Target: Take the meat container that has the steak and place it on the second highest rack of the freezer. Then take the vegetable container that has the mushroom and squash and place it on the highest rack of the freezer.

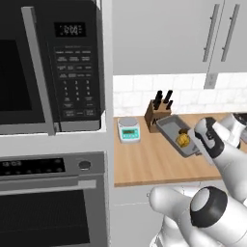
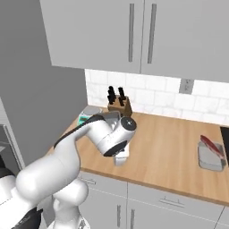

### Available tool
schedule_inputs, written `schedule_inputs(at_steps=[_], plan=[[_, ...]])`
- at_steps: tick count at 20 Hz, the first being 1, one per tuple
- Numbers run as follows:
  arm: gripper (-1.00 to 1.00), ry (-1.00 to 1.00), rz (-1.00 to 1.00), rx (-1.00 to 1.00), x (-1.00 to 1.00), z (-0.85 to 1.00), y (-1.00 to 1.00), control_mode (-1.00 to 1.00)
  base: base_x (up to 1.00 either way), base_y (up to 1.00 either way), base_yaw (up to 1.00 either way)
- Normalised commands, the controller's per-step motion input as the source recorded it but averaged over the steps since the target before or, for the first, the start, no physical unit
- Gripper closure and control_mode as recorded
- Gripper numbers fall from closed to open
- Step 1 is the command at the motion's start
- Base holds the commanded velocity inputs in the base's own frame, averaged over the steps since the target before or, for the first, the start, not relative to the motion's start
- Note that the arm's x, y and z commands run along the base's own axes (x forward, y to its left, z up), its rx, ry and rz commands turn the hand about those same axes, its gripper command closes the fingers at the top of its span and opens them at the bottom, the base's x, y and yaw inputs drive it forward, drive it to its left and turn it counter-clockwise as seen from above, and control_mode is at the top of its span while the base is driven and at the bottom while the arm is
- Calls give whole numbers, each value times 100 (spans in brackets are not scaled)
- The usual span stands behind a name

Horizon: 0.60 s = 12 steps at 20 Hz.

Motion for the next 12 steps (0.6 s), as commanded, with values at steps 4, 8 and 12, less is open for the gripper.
schedule_inputs(at_steps=[4, 8, 12], plan=[[100, 0, 0, 0, 0, 0, 0, 100, -100, 24, -11], [100, 0, 0, 0, 0, 0, 0, 100, -100, -61, -34], [100, 0, 0, 0, 0, 0, 0, 100, -98, -52, -3]])
